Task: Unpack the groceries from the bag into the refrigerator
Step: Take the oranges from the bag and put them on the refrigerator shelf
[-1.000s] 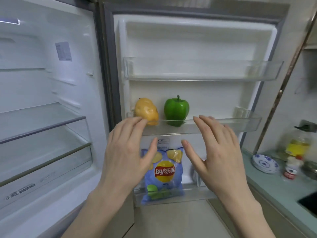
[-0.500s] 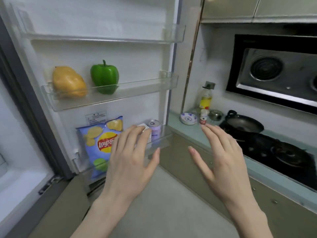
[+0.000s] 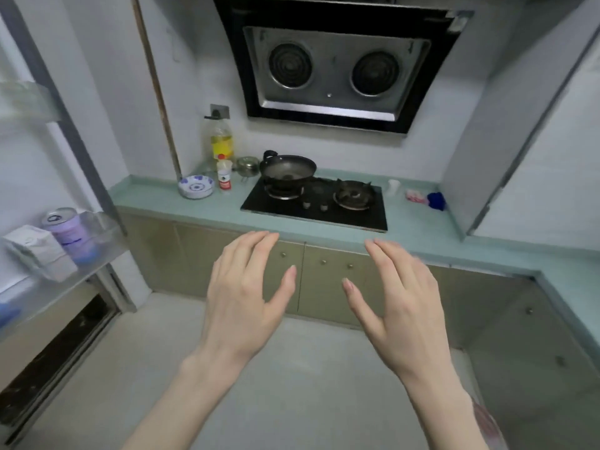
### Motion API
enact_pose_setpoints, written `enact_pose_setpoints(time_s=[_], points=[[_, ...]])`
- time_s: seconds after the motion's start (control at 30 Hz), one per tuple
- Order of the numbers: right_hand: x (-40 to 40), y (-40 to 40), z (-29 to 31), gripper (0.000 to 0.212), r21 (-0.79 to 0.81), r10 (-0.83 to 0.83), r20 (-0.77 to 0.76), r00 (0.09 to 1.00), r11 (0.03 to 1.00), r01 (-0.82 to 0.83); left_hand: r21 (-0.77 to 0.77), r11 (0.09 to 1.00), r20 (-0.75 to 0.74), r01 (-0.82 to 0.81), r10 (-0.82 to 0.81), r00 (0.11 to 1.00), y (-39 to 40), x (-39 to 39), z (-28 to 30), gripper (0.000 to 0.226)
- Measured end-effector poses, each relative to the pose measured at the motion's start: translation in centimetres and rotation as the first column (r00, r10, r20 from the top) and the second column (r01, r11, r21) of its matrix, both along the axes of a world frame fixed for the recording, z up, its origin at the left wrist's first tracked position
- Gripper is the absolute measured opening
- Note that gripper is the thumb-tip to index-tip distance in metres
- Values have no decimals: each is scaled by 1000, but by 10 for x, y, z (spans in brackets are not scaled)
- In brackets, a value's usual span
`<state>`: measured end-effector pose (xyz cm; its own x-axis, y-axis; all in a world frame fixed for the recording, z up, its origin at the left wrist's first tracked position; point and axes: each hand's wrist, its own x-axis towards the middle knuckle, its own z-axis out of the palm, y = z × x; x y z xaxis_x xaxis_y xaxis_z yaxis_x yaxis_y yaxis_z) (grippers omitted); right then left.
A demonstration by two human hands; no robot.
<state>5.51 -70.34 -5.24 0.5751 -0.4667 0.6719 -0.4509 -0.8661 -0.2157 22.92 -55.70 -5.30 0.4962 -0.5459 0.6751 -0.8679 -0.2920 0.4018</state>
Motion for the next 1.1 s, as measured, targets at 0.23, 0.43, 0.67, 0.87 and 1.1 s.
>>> enact_pose_setpoints(time_s=[0.23,0.43,0.67,0.87,1.1], points=[[-127,-63,-28,58,65,-245,24,969,968,243,10,978,-27,207,-207,978,-108,-101,-22,48],[-221,-108,-61,58,130,-397,42,917,912,389,4,951,-89,310,-308,947,-186,-190,-50,47],[-300,-136,-89,57,216,-531,34,847,831,513,55,899,-99,434,-428,898,-248,-264,-80,47],[-336,-161,-109,58,261,-644,47,764,746,613,125,837,-45,533,-532,845,-297,-293,-98,46],[-357,-201,-136,57,291,-729,-34,684,648,704,221,727,-38,650,-660,750,-363,-301,-130,45]])
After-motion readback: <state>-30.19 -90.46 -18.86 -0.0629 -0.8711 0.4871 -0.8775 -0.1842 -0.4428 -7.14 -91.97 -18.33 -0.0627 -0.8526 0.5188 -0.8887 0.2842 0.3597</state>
